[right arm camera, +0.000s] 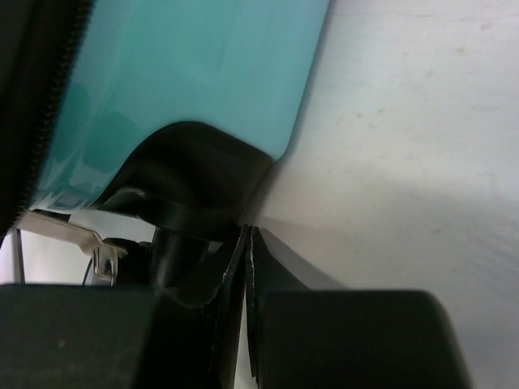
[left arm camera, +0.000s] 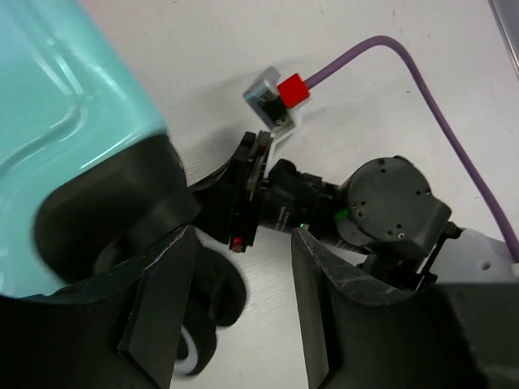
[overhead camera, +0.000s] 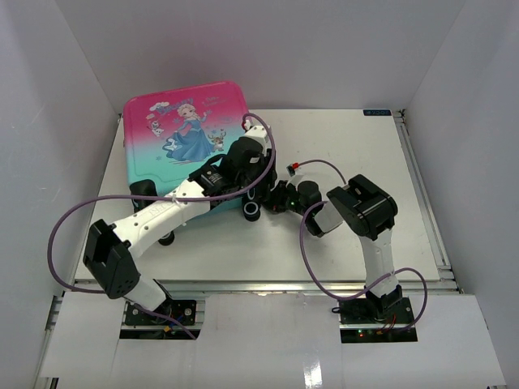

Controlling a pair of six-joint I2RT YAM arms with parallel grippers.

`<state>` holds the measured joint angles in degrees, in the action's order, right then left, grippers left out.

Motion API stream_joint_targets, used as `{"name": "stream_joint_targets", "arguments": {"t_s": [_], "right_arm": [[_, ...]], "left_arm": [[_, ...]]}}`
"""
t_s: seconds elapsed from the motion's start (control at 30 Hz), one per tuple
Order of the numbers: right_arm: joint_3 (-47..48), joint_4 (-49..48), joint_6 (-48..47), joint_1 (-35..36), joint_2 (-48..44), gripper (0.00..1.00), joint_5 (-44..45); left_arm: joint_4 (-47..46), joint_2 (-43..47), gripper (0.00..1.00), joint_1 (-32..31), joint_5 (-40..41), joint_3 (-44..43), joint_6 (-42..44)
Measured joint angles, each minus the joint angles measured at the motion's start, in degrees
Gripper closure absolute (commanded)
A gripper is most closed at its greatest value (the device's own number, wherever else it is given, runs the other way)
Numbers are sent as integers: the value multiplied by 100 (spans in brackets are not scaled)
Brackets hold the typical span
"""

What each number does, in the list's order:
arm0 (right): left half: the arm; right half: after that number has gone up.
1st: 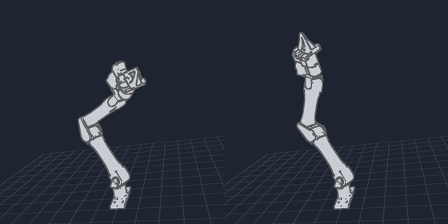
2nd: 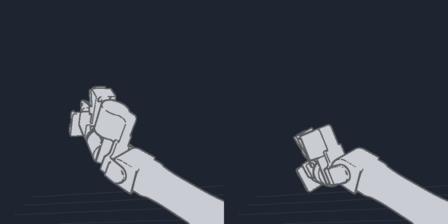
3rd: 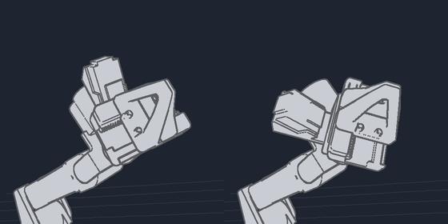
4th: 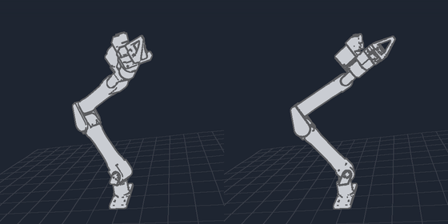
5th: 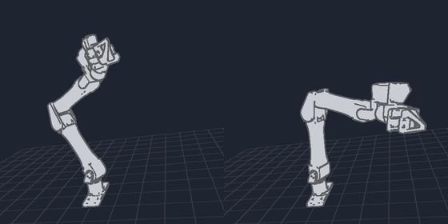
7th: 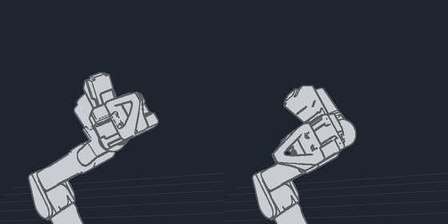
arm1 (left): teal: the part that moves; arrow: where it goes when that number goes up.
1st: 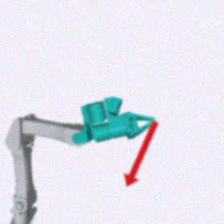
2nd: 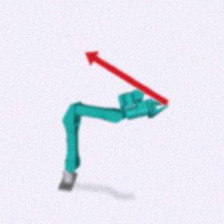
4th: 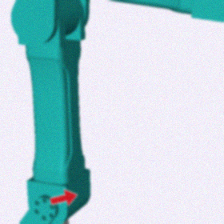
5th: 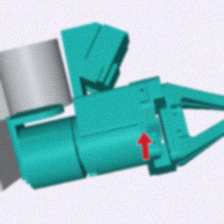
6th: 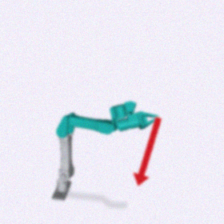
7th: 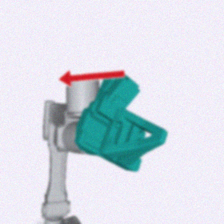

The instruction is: Pack the luggage

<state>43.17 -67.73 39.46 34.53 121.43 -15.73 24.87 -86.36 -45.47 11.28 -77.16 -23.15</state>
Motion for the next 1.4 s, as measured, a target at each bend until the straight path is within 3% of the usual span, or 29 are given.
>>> {"name": "stream_joint_targets", "arguments": {"t_s": [0.37,0.73,0.93,1.4], "right_arm": [[-283,-237,-55,270,-88,92,-122],[-333,-242,-86,333,-116,92,-224],[-345,-259,-87,331,-116,92,-269],[-608,-294,-113,336,-267,92,-550]], "left_arm": [[935,-828,33,-486,1115,-909,-382],[2981,-928,30,-759,2761,-1606,-904],[3321,-917,29,-790,2902,-1721,-1172],[2983,-1074,28,-785,2641,-1415,-1611]]}}
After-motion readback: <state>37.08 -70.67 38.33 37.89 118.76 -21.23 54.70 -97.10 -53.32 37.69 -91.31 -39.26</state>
